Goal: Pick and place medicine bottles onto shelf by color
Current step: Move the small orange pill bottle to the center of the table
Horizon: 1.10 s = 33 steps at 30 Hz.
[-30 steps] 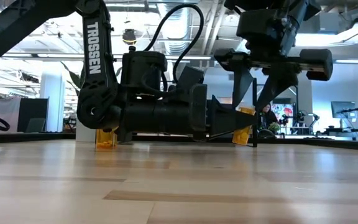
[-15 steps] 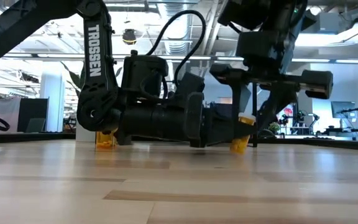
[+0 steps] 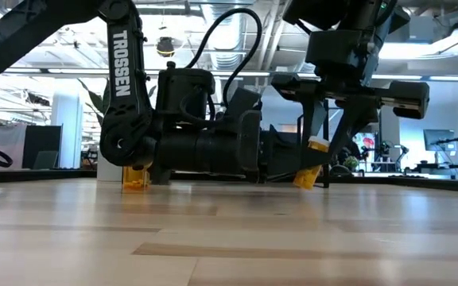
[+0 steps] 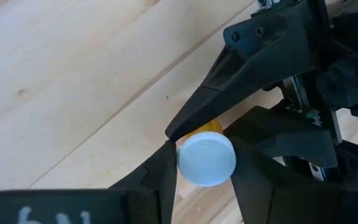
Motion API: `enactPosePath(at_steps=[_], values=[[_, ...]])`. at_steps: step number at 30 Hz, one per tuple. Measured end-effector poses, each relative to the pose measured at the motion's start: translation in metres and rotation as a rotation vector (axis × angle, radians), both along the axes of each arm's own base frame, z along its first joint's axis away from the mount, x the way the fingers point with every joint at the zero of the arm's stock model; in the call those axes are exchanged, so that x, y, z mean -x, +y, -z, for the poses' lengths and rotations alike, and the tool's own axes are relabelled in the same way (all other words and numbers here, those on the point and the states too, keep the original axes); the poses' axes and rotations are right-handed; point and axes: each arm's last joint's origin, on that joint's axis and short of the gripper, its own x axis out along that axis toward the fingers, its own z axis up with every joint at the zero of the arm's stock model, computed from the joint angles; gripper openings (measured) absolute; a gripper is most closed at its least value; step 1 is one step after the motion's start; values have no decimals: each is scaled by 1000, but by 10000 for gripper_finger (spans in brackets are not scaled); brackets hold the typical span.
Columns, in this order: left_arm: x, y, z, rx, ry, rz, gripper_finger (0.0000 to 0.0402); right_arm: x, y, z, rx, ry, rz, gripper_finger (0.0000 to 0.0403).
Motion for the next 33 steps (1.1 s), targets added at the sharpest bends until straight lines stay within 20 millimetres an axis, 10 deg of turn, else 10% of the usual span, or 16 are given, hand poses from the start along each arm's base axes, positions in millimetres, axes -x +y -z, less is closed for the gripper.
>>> enactPosePath(at_steps=[33], values=[[-2,9,-5,74,-13,-89,255,23,-8,0,4,211,192,136]])
